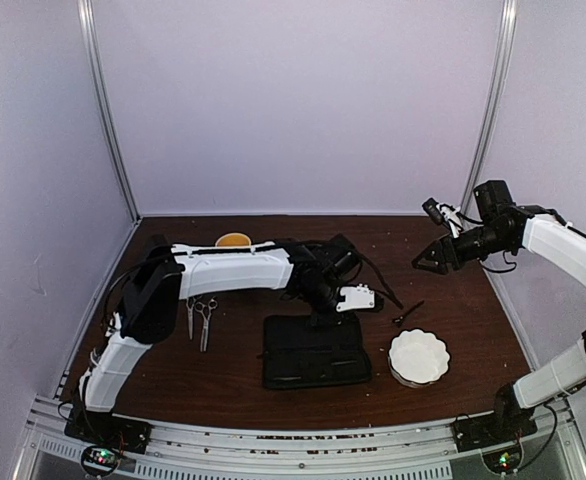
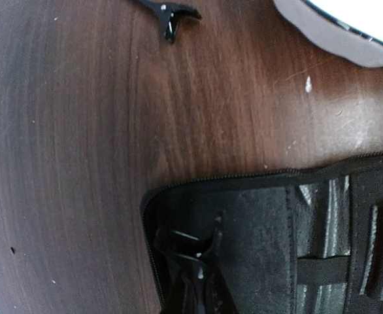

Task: Sort the hair-cutting tools

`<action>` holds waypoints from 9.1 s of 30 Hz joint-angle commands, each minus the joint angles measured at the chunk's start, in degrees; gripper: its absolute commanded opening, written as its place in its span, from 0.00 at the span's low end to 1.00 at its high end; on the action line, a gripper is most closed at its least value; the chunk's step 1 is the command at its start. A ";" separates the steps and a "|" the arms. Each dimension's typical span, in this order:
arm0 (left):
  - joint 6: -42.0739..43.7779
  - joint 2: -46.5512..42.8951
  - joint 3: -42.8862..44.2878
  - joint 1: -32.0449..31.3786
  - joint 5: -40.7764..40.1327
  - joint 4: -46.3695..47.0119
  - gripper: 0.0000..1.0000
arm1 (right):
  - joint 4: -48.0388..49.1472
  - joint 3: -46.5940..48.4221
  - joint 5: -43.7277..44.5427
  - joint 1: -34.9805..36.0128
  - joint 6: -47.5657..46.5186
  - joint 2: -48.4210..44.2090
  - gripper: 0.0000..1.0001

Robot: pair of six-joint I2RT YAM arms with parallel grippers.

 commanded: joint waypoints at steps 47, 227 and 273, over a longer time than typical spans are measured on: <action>-0.15 3.63 2.30 2.97 -1.14 -15.41 0.11 | -0.42 0.48 -2.60 -0.22 0.55 2.11 0.70; -66.58 -65.08 -63.44 16.94 -13.85 1.78 0.91 | -7.16 42.92 23.50 49.75 -22.94 44.60 0.00; -40.45 -66.78 -59.30 16.83 0.69 6.05 0.69 | -12.71 37.73 22.77 45.61 -19.62 36.94 0.26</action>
